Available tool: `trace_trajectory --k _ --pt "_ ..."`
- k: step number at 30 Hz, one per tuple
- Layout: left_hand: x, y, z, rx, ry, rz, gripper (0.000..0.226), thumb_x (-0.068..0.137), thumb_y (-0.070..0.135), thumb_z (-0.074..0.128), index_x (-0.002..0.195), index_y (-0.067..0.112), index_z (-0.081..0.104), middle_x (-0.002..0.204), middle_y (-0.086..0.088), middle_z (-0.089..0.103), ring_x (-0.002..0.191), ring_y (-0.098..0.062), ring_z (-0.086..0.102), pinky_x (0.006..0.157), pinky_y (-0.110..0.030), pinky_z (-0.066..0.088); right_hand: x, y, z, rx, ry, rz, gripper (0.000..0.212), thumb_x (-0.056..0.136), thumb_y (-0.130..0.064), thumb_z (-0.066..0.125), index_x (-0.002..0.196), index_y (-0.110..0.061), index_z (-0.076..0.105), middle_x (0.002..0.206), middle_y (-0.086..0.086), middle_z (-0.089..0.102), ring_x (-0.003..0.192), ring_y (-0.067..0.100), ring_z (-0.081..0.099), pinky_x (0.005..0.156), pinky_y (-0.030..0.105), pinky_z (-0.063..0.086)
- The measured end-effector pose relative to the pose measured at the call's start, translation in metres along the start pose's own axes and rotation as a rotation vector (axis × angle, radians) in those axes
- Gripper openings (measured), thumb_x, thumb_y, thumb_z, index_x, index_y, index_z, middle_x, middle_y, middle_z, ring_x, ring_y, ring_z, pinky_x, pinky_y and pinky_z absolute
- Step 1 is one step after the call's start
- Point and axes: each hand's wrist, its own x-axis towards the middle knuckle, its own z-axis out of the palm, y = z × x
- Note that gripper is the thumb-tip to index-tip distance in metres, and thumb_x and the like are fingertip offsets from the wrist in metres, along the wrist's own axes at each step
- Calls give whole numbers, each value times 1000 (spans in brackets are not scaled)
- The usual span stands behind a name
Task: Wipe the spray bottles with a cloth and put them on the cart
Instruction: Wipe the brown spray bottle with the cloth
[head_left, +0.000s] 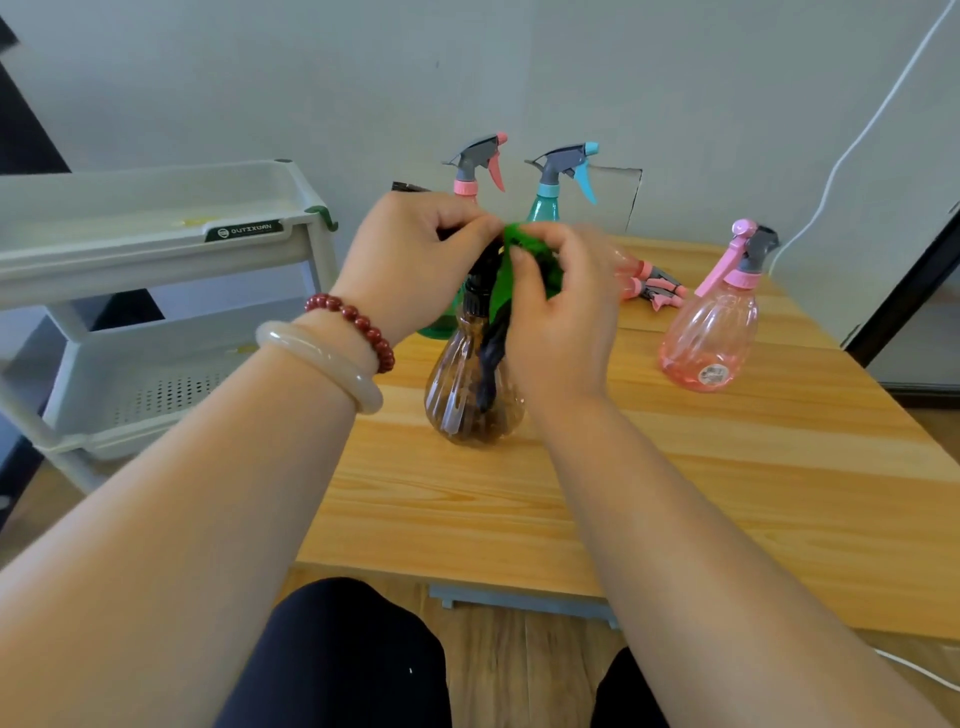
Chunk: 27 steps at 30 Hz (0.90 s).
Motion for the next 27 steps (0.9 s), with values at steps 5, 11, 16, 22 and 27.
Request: trace_trajectory --k 5,11,16,22,27 --pt "1 -1 -1 -23 -3 -19 19 98 29 61 98 21 79 89 8 73 74 -4 64 63 -10 50 -18 1 -1 20 -72 2 12 91 -1 61 101 -3 67 98 1 63 96 10 56 87 17 45" --pt "2 -2 0 -16 -12 -14 17 99 28 60 98 23 77 81 15 69 58 11 56 53 -4 42 -10 -4 5 17 -4 55 12 92 -4 60 101 -5 66 98 2 63 94 10 57 86 16 45" --pt "1 0 -1 -8 -14 -12 18 98 30 61 99 23 78 86 12 71 69 -3 62 59 -9 48 -21 0 -3 -3 -76 -4 13 90 1 62 100 -3 67 95 -2 60 91 0 52 84 6 38" --pt "1 0 -2 -8 -18 -18 19 99 29 60 98 23 77 89 12 71 73 -5 63 63 -8 49 -6 2 2 -32 -26 -3 11 91 -2 61 100 -2 67 95 0 61 90 -1 51 82 8 38" --pt "0 -1 -1 -32 -11 -28 19 96 32 64 110 24 73 98 12 69 87 -2 65 82 -18 54 -19 2 -5 -20 -81 -23 12 89 0 62 100 -3 68 95 -3 60 92 0 51 85 6 38"
